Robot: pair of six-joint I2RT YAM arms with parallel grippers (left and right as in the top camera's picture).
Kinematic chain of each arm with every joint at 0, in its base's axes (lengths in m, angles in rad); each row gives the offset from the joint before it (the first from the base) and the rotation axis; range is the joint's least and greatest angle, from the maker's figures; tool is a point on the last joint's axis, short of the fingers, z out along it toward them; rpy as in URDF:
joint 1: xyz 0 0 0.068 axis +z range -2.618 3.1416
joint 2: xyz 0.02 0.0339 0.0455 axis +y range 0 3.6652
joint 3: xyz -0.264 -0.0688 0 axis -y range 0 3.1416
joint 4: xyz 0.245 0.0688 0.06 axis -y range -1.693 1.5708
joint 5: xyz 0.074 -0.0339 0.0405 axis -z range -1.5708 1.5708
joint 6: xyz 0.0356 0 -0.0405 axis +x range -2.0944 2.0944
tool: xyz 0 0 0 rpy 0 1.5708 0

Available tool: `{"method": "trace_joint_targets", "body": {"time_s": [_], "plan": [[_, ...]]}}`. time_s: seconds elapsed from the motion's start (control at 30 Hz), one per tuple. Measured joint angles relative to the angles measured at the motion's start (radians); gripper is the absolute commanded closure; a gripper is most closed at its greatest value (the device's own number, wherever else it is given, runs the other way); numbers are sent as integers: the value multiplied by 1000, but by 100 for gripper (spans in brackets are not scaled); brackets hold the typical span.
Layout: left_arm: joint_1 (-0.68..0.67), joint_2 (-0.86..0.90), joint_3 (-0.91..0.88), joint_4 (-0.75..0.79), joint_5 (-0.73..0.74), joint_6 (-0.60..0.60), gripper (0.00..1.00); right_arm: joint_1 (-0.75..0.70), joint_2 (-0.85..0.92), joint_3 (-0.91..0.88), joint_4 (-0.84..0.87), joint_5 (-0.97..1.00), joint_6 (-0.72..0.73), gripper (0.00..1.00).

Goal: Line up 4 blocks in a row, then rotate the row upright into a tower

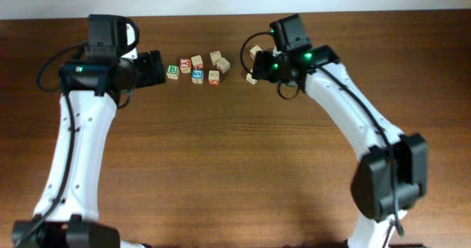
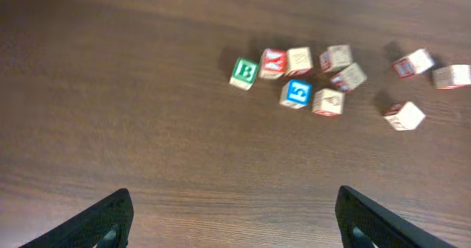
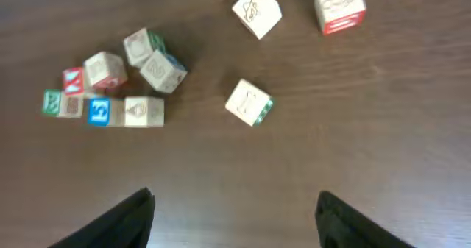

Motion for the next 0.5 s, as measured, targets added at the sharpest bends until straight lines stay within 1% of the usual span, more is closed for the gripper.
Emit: {"method": "trace_joint_targets", "body": {"time_s": [0.03, 0.07, 0.13, 0.17, 0.2, 0.23, 0.27, 0.3, 0.33, 0.43, 0.5], "plan": [[0, 43, 0, -1, -7, -29, 25, 9, 45, 0, 36, 11, 18, 29], [0, 77, 0, 10, -8, -47, 25, 19, 67, 0, 43, 18, 13, 28], [-26, 153, 1, 131, -18, -60, 22, 32, 70, 5, 9, 25, -19, 23], [-73, 229, 15, 200, -18, -48, 21, 25, 70, 6, -26, 26, -34, 23], [-98, 291, 32, 221, -16, -31, 20, 14, 70, 7, -69, 25, -60, 22], [-107, 370, 88, 253, -13, -2, 22, 2, 70, 8, -101, 23, -93, 22], [-104, 457, 150, 262, -15, 40, 26, -7, 70, 8, -141, 23, -130, 21], [-96, 534, 200, 266, -14, 101, 28, -10, 70, 8, -163, 24, -157, 21], [-92, 592, 235, 297, -14, 164, 28, -11, 70, 8, -174, 21, -172, 21], [-78, 670, 248, 340, -26, 262, 30, -11, 70, 8, -198, 21, -191, 21], [-62, 694, 249, 332, -26, 275, 30, -11, 70, 8, -199, 21, -192, 21]]}}
